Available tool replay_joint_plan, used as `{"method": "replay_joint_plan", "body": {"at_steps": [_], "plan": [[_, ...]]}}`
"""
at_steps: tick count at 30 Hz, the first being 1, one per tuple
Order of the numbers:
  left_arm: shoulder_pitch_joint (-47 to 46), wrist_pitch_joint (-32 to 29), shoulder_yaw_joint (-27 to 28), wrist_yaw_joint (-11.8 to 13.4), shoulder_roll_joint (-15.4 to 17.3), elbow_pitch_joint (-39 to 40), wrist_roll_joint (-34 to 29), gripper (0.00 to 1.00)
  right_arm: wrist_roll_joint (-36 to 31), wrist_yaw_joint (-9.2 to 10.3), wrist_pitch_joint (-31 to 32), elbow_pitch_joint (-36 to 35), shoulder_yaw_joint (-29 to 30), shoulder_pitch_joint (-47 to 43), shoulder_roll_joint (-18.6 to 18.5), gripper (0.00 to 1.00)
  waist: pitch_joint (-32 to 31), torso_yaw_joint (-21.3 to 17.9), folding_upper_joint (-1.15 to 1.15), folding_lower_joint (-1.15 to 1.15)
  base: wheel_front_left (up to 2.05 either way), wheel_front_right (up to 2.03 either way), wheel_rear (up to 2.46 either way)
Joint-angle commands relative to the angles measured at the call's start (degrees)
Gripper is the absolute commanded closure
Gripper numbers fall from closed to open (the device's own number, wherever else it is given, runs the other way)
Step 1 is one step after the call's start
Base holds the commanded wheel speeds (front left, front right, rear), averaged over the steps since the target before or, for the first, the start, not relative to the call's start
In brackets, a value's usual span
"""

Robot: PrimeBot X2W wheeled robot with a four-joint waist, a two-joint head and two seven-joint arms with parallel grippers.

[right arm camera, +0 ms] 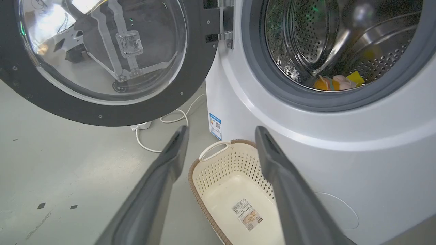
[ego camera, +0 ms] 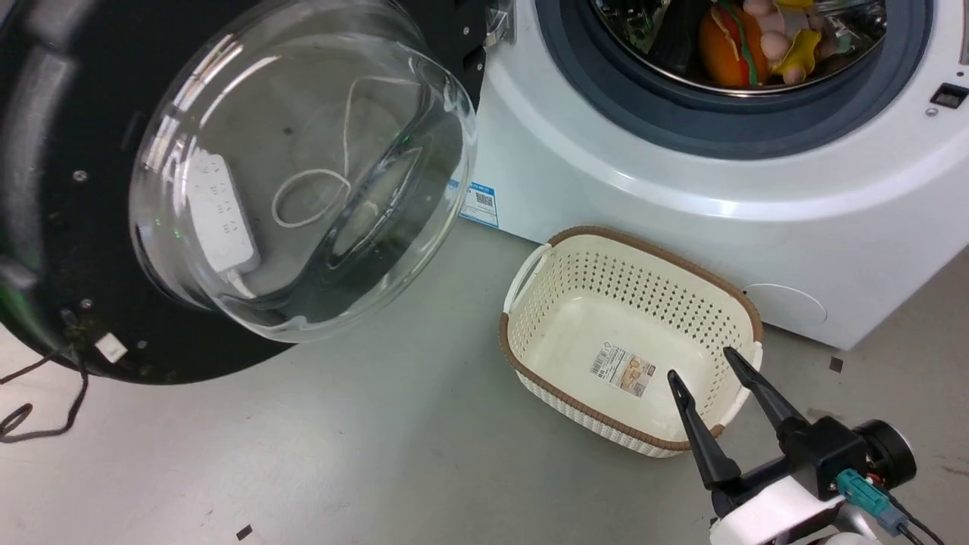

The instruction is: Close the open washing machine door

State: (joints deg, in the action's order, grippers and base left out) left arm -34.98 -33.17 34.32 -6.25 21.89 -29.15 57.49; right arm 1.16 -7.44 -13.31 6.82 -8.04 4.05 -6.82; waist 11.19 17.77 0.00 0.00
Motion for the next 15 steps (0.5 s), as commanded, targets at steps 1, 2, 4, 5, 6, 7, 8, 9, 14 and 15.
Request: {"method": "replay_joint_plan", "body": {"at_steps": [1, 2, 4, 5, 6, 7, 8, 9, 14, 15], "plan": [[0.4, -1.5, 0.1, -0.6, -0.5, 0.3, 1.8, 1.0, 0.3, -0.04, -0.6, 0.3, -0.1, 0.9, -0.2, 0.0, -0.2, 0.1, 0.0, 0.0, 0.0, 0.0, 0.0], [0.9, -3.0, 0.0, -0.7, -1.0, 1.0, 3.2, 1.0, 0.3, -0.04, -0.7, 0.5, -0.1, 0.9, -0.2, 0.0, -0.4, 0.1, 0.0, 0.0, 0.0, 0.0, 0.0], [2.0, -6.1, -0.4, -0.8, -1.9, 2.7, 6.1, 1.0, 0.1, -0.04, -1.0, 0.9, 0.4, 1.0, -0.1, 0.0, -0.9, 0.2, 0.0, 0.0, 0.0, 0.0, 0.0], [2.7, -7.9, -0.7, -0.9, -2.5, 4.0, 7.9, 1.0, -0.1, -0.04, -1.1, 1.1, 0.9, 1.0, 0.1, 0.0, -1.2, 0.2, 0.0, 0.0, 0.0, 0.0, 0.0], [3.4, -9.7, -1.0, -1.0, -3.2, 5.3, 9.7, 1.0, -0.2, -0.04, -1.2, 1.4, 1.5, 1.0, 0.3, 0.0, -1.6, 0.3, 0.0, 0.0, 0.0, 0.0, 0.0], [4.3, -11.7, -1.4, -1.0, -3.9, 6.7, 11.7, 1.0, -0.3, -0.04, -1.3, 1.6, 2.1, 1.0, 0.5, 0.0, -1.9, 0.3, 0.0, 0.0, 0.0, 0.0, 0.0], [5.3, -13.6, -1.7, -1.1, -4.6, 8.1, 13.6, 1.0, -0.5, -0.04, -1.4, 1.9, 2.7, 1.1, 0.7, 0.0, -2.3, 0.3, 0.0, 0.0, 0.0, 0.0, 0.0], [6.3, -15.4, -2.2, -1.2, -5.4, 9.8, 15.3, 1.0, -0.6, -0.04, -1.6, 2.1, 3.3, 1.1, 0.9, 0.0, -2.7, 0.3, 0.0, 0.0, 0.0, 0.0, 0.0], [13.1, -20.4, -6.2, -1.2, -10.2, 19.7, 20.7, 1.0, -1.4, -0.05, -1.7, 2.9, 6.3, 0.8, 1.8, 0.0, -5.2, -0.6, 0.0, 0.0, 0.0, 0.0, 0.0], [14.5, -21.1, -7.2, -1.2, -11.3, 21.4, 21.5, 1.0, -1.5, -0.05, -1.7, 3.1, 6.8, 0.6, 2.0, 0.0, -5.7, -0.8, 0.0, 0.0, 0.0, 0.0, 0.0]]}}
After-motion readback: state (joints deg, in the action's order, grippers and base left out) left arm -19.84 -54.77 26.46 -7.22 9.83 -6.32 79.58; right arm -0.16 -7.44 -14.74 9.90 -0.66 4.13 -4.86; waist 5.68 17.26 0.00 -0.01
